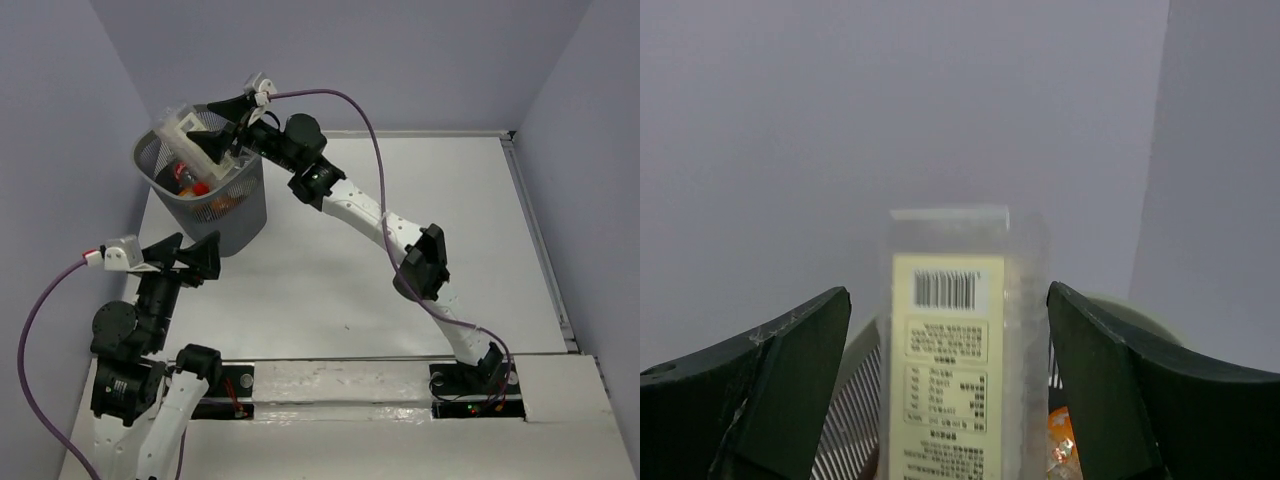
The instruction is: Put the plastic bottles in the bin
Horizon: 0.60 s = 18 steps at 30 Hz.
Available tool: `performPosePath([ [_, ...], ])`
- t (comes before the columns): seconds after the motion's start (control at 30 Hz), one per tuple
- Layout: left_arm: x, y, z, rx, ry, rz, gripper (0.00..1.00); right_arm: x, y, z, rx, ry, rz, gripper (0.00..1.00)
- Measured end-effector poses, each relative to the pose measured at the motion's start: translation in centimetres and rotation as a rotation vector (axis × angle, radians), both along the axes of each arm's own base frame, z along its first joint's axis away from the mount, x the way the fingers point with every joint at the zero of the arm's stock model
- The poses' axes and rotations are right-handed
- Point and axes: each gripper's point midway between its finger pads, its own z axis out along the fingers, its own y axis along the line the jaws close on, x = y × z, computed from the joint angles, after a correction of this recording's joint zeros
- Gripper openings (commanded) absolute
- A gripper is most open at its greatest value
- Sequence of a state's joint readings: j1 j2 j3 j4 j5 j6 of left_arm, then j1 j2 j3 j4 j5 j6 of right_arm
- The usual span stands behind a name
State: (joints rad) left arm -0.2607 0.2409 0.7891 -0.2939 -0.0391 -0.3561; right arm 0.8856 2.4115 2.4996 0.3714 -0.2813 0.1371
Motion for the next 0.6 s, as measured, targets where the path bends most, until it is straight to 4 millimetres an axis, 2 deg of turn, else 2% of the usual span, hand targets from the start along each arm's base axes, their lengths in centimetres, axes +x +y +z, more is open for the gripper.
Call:
performPosePath([
  [0.17,-2.4,1.4,5.6,-0.030,-0.113,0.041,0.99,-1.8,-2.3,5.1,0.053,-0.049,-0.017,0.88],
  [0.3,-4.2,2.4,9.0,-0.055,-0.191,0.070,0.99,-3.3,-3.9,7.0,0.071,-0.064,-0.022,0.87],
  [0.4,-5.1,3.0,10.6,-0.067,-0.219,0.089,0.99,-4.0,-4.5,7.1,0.068,-0.061,-0.023,0.85],
  [0.5,-5.3,3.2,11.3,-0.069,-0.221,0.097,0.99,-4.6,-5.0,6.3,0.047,-0.041,-0.028,0.85],
  [0.53,-5.2,3.2,11.4,-0.069,-0.217,0.097,0.99,-4.8,-5.3,5.6,0.028,-0.027,-0.031,0.87],
  [0.57,-5.1,3.1,11.4,-0.068,-0.213,0.096,0.99,-5.0,-5.7,5.2,0.017,-0.017,-0.035,0.99],
  [0.6,-4.8,3.1,11.3,-0.069,-0.205,0.094,0.99,-5.3,-6.3,4.8,0.009,-0.005,-0.042,1.00],
])
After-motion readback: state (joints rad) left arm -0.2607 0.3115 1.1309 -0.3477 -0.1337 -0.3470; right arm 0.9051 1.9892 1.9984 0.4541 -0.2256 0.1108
